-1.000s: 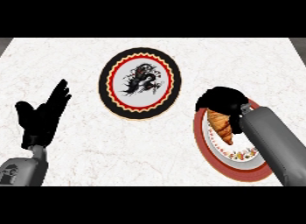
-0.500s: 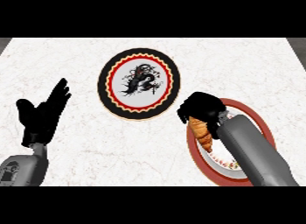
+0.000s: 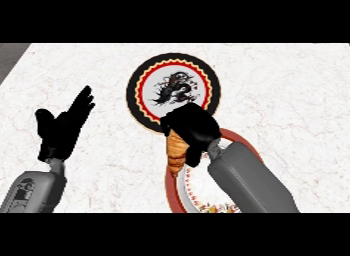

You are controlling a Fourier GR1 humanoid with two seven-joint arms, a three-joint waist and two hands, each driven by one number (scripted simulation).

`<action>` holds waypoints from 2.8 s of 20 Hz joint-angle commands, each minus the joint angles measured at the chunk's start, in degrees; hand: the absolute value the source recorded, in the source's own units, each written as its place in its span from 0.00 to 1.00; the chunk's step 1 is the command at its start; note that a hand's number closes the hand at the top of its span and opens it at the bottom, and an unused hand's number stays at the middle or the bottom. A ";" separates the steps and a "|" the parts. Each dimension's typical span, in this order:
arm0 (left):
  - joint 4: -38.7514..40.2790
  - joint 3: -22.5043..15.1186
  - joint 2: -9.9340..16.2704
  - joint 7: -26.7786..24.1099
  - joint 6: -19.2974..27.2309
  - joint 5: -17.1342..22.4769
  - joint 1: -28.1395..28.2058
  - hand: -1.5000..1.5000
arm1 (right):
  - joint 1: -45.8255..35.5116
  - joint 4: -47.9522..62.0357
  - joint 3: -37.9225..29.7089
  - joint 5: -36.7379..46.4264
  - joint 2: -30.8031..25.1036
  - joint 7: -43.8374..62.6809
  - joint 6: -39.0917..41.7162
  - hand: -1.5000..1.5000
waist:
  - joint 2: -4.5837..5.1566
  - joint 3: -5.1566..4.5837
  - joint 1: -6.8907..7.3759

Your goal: Pick the croissant from the plate and place it in the plate

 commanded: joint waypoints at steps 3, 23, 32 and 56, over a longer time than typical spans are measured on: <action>1.45 -0.02 -0.28 0.64 -0.08 -0.03 -1.71 0.50 | -6.35 -9.57 4.02 -2.08 1.44 19.05 -16.56 1.00 | -0.27 -0.02 0.18; -3.13 1.96 1.38 -0.82 -1.51 0.57 4.23 0.50 | -28.09 15.53 12.56 -13.71 1.47 49.39 -46.66 1.00 | 0.59 -0.03 -1.92; -1.62 3.04 0.81 -0.59 -0.36 -0.30 1.80 0.50 | -27.41 30.39 7.90 -25.75 1.48 30.97 -39.28 1.00 | 1.05 -0.01 -2.47; -0.30 5.00 0.94 0.83 -1.13 -0.12 -0.22 0.50 | -23.37 14.53 -4.02 -60.42 1.48 5.97 -39.08 0.00 | 0.31 0.02 -3.85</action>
